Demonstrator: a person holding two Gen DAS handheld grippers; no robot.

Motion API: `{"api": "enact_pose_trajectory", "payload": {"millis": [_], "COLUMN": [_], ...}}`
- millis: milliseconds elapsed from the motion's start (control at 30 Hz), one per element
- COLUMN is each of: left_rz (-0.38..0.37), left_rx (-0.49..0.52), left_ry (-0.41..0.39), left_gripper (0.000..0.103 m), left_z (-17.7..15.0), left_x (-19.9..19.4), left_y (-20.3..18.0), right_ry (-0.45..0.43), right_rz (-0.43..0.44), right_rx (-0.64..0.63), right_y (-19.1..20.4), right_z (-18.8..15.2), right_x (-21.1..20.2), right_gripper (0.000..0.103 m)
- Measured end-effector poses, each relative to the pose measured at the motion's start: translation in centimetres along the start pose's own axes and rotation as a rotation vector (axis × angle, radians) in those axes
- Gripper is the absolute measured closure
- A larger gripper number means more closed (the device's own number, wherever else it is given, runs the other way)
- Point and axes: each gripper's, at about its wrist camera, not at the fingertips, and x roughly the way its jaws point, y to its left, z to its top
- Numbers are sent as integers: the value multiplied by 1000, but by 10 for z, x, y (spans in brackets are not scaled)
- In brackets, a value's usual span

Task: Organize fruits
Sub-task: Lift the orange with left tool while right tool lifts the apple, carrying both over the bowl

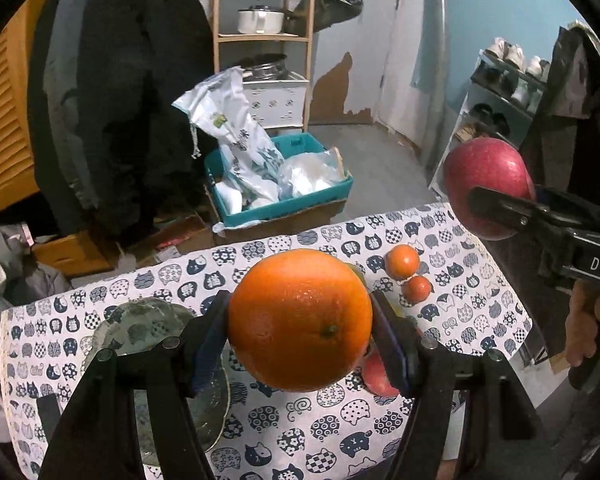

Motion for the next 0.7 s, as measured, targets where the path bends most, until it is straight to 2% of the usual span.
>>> {"api": "enact_pose_trajectory", "payload": {"millis": [700], "left_rz": [81], "left_rx": [-126], "left_ry": [-8], "left_gripper": [34], "left_z": [-29], "left_x": [-17], "left_y": [82], "right_ry": [63], "right_rz": [85], "right_rx": [-66], "right_y": [69], "right_z": [14], "right_x": [46], "right_gripper": [31]}}
